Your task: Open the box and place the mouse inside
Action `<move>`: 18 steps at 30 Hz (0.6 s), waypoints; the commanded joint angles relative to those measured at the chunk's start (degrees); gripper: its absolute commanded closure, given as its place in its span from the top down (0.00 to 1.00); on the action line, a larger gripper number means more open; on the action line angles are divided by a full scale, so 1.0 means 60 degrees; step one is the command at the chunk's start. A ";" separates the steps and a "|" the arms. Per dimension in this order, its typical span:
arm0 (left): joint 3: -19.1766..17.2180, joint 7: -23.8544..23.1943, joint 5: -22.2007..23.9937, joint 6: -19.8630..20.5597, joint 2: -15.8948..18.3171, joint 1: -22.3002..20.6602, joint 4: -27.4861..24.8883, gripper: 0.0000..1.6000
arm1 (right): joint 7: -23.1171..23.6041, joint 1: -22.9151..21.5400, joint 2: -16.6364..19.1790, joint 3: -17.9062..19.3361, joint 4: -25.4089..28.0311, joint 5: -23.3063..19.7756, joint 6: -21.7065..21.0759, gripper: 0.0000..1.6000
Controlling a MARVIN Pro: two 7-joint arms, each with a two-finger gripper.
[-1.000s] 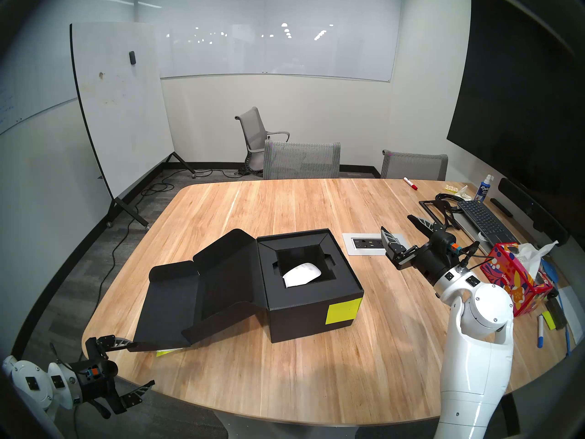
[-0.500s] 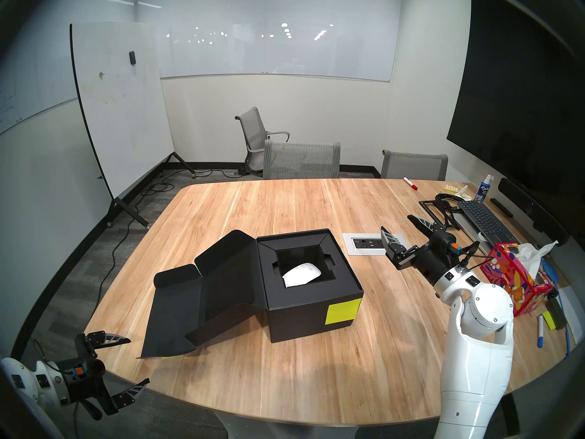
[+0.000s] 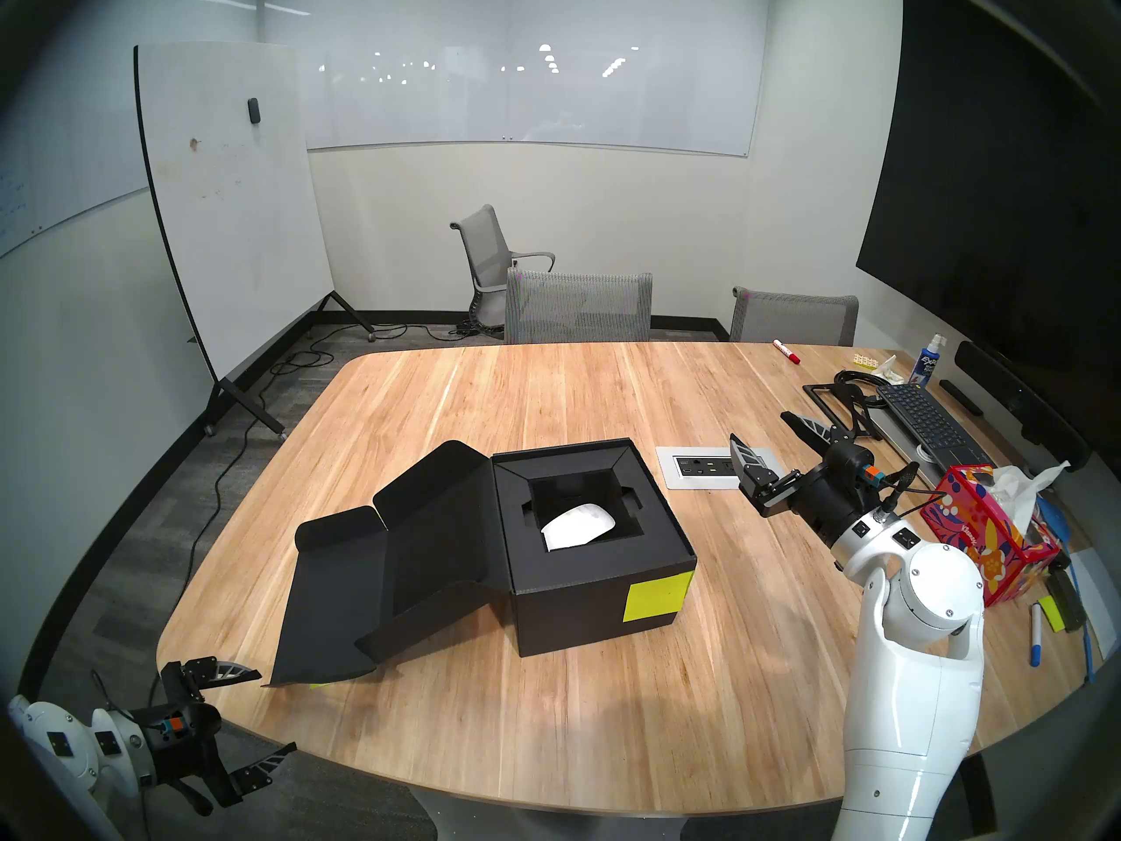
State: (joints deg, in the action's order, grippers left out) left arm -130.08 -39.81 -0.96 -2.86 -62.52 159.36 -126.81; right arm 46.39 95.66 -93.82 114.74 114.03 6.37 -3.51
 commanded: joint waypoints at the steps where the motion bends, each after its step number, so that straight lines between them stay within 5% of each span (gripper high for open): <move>1: -0.0097 0.0049 0.0148 0.0052 0.0145 -0.0320 -0.0032 1.00 | -0.0021 -0.0082 0.0026 0.0016 0.0212 -0.0108 0.0044 1.00; 18: 0.0731 0.0089 -0.0298 0.0212 0.0447 -0.0625 0.0330 1.00 | -0.0017 -0.0083 0.0019 0.0019 0.0214 -0.0106 0.0044 1.00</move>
State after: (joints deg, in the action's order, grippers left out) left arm -127.05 -39.60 -2.30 -2.15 -60.69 156.88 -125.55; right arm 46.39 95.66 -93.81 114.74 114.03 6.36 -3.51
